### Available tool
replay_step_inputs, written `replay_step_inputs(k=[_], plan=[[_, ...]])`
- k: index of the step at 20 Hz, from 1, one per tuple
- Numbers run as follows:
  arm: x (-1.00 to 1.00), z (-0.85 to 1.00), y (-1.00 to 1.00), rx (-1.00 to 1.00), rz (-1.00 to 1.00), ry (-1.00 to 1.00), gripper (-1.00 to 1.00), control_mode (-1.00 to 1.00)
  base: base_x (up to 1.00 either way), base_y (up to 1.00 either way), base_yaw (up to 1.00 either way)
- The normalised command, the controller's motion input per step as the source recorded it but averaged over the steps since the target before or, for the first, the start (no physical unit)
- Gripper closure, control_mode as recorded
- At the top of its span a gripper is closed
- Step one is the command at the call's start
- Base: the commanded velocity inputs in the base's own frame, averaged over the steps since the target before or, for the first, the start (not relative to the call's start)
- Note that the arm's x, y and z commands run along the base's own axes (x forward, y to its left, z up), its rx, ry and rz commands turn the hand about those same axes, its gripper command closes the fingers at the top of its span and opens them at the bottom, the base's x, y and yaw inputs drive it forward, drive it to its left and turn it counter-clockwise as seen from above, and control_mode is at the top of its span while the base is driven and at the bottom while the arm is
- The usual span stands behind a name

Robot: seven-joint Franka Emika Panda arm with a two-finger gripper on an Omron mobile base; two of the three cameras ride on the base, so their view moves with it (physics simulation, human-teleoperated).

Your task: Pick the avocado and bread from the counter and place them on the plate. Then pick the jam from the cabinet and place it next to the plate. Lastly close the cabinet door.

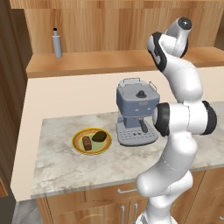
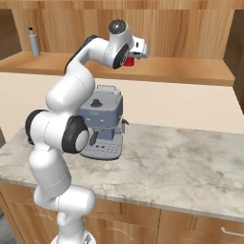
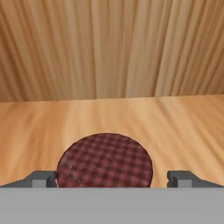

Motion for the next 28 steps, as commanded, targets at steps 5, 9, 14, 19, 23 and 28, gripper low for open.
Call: replay_step_inputs(k=[5,9,14,19,23,28], plan=[[0.12,-0.01,0.0,0.0,0.0,0.01,1.0,-1.0,0.0,0.0,0.0],[-0.07,-0.07,-0.05,0.0,0.0,0.0,1.0,-1.0,0.0,0.0,0.0],[-0.76,-0.07,-0.2,0.02,0.0,-0.02,1.0,-1.0,0.0,0.0,0.0],[-0.98,0.0,-0.04,0.04,0.0,-0.18,1.0,-1.0,0.0,0.0,0.0],[-1.0,0.02,0.0,0.05,0.0,-0.19,1.0,-1.0,0.0,0.0,0.0],[-0.95,0.05,0.13,0.02,0.02,-0.11,1.0,-1.0,0.0,0.0,0.0]])
